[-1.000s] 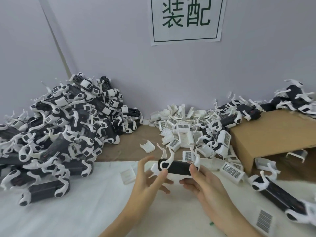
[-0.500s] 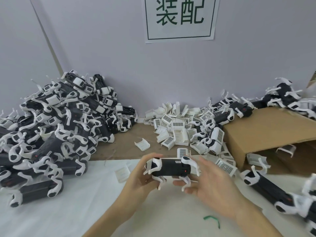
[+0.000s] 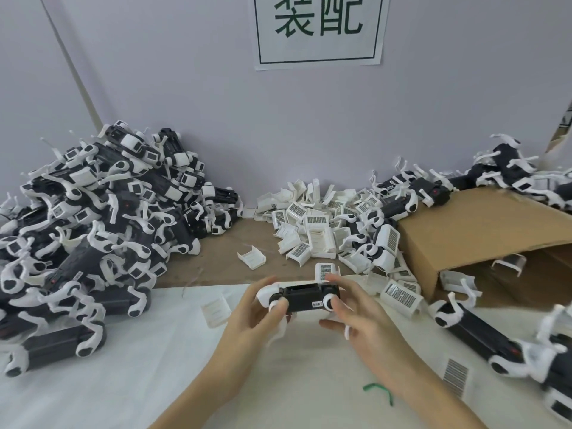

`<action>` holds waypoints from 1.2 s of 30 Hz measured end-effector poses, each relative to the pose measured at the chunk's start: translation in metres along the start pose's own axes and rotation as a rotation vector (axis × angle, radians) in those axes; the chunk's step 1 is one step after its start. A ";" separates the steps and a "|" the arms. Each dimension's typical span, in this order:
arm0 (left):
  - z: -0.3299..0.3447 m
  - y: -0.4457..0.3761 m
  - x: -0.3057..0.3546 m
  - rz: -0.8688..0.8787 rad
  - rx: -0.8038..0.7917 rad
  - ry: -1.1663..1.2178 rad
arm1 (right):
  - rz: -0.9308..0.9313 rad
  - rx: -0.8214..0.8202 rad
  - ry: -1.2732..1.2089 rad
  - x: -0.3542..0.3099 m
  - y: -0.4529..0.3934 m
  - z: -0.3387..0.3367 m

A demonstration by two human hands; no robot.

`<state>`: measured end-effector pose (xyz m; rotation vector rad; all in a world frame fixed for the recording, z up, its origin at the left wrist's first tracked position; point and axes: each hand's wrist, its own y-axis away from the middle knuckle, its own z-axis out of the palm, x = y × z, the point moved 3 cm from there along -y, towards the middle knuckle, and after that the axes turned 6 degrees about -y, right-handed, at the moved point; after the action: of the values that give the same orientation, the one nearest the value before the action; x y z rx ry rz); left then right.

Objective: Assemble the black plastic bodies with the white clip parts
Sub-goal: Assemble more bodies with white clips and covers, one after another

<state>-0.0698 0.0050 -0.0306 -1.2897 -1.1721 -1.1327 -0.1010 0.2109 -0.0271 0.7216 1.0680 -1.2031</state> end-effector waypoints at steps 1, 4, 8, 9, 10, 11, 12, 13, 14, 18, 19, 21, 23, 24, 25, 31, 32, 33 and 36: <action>0.000 0.001 0.000 0.012 0.019 -0.009 | -0.013 -0.017 0.048 0.000 0.001 0.001; -0.003 0.002 0.002 0.067 0.058 -0.011 | -0.034 -0.058 0.218 -0.002 0.004 0.006; -0.003 0.003 0.007 0.106 0.028 -0.008 | -0.031 -0.085 0.299 -0.003 0.005 0.003; -0.003 0.003 0.007 0.111 0.019 -0.011 | -0.027 -0.106 0.301 -0.004 0.005 0.002; -0.004 0.002 0.007 0.122 0.007 -0.024 | -0.021 -0.128 0.302 -0.004 0.005 -0.001; -0.004 0.002 0.007 0.139 -0.005 -0.039 | -0.021 -0.152 0.304 -0.004 0.004 -0.002; -0.004 0.001 0.008 0.158 -0.013 -0.055 | -0.025 -0.171 0.306 -0.005 0.004 -0.003; -0.004 0.002 0.009 0.177 -0.012 -0.070 | -0.038 -0.179 0.310 -0.005 0.003 -0.003; -0.004 0.002 0.009 0.195 0.004 -0.083 | -0.062 -0.167 0.320 -0.004 0.003 -0.003; -0.001 0.007 0.015 0.335 0.190 -0.272 | -0.266 -0.077 0.614 0.000 0.006 0.003; 0.003 0.010 0.017 0.402 0.215 -0.342 | -0.322 -0.095 0.719 0.003 0.008 0.007; 0.015 0.016 0.020 0.543 0.219 -0.473 | -0.377 -0.141 0.816 0.008 0.011 0.014; 0.029 0.022 0.022 0.626 0.204 -0.521 | -0.384 -0.146 0.782 0.008 0.013 0.016; 0.033 0.024 0.022 0.642 0.196 -0.509 | -0.389 -0.148 0.770 0.007 0.014 0.016; 0.035 0.026 0.023 0.638 0.182 -0.474 | -0.398 -0.154 0.769 0.006 0.015 0.015; 0.031 0.029 0.025 0.479 0.086 -0.258 | -0.417 -0.157 0.803 0.003 0.015 0.017; 0.031 0.029 0.026 0.459 0.083 -0.245 | -0.428 -0.160 0.809 0.002 0.015 0.018; 0.030 0.028 0.026 0.439 0.084 -0.232 | -0.449 -0.154 0.817 0.001 0.015 0.019; 0.024 0.027 0.023 0.378 0.087 -0.208 | -0.497 -0.055 0.848 -0.002 0.016 0.018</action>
<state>-0.0409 0.0295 -0.0109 -1.5106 -1.0546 -0.6779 -0.0804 0.1996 -0.0203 0.9908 2.0667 -1.2911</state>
